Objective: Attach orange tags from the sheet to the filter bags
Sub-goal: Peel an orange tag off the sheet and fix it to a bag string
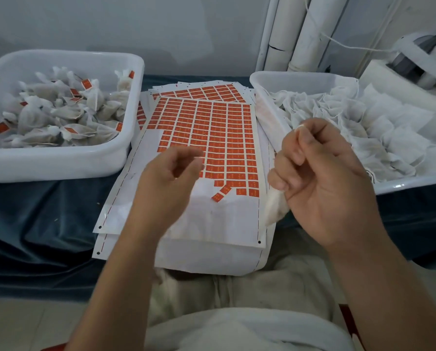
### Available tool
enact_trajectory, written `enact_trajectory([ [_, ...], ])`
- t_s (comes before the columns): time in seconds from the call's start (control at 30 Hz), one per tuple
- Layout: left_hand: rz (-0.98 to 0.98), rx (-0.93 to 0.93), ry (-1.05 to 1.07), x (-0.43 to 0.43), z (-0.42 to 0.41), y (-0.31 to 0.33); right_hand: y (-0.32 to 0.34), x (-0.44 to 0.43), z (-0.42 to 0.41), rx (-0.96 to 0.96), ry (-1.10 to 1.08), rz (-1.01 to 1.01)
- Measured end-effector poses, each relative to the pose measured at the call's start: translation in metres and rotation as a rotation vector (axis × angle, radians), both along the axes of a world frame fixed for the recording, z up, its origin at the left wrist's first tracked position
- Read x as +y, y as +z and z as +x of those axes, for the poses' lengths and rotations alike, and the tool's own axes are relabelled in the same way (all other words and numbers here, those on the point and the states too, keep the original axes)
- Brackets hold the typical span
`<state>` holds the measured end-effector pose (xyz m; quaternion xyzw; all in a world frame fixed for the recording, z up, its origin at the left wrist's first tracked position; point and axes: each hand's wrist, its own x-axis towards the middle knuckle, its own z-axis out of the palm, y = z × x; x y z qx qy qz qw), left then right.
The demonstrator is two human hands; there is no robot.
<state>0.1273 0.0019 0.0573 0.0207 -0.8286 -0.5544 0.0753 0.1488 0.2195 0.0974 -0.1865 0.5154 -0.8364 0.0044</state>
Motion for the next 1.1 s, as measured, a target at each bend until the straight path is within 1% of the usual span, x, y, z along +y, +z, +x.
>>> enact_trajectory([
  [0.07,-0.402,-0.121,-0.011,-0.011,-0.011,-0.014,-0.004,0.001,-0.005,-0.083,0.013,-0.008],
  [0.1,-0.534,-0.162,-0.032,-0.011,-0.014,-0.02,-0.006,0.001,-0.007,-0.108,0.008,0.0],
  [0.13,-0.597,-0.171,-0.038,-0.008,-0.015,-0.026,-0.008,0.002,-0.01,-0.122,0.003,0.007],
  [0.27,-0.648,-0.095,-0.004,0.011,-0.012,-0.042,-0.015,0.004,-0.016,-0.159,0.001,0.001],
  [0.33,-0.676,-0.08,-0.008,0.017,-0.014,-0.046,-0.019,0.005,-0.019,-0.175,-0.01,0.039],
  [0.47,-0.714,-0.121,-0.027,0.029,-0.016,-0.049,-0.032,0.005,-0.024,-0.252,-0.118,0.298],
  [0.53,-0.742,-0.113,-0.016,0.034,-0.016,-0.049,-0.042,0.003,-0.026,-0.314,-0.13,0.349],
  [0.6,-0.713,-0.105,-0.036,0.032,-0.014,-0.049,-0.048,0.001,-0.029,-0.361,-0.142,0.385],
  [0.7,-0.698,-0.094,-0.117,0.019,-0.016,-0.048,-0.055,-0.001,-0.031,-0.398,-0.187,0.591],
  [0.77,-0.709,-0.054,-0.137,0.012,-0.02,-0.047,-0.057,-0.004,-0.031,-0.364,-0.211,0.786],
  [0.83,-0.734,0.011,-0.182,0.007,-0.023,-0.046,-0.061,-0.007,-0.03,-0.248,-0.24,0.998],
  [0.9,-0.78,0.12,-0.265,0.005,-0.024,-0.047,-0.065,-0.011,-0.028,-0.133,-0.23,1.137],
  [0.97,-0.789,0.2,-0.318,0.003,-0.025,-0.049,-0.07,-0.014,-0.028,-0.09,-0.231,1.185],
  [1.0,-0.78,0.202,-0.322,0.003,-0.025,-0.05,-0.073,-0.014,-0.029,-0.09,-0.235,1.193],
  [1.1,-0.731,0.1,-0.251,0.004,-0.027,-0.051,-0.079,-0.012,-0.033,-0.14,-0.213,1.19],
])
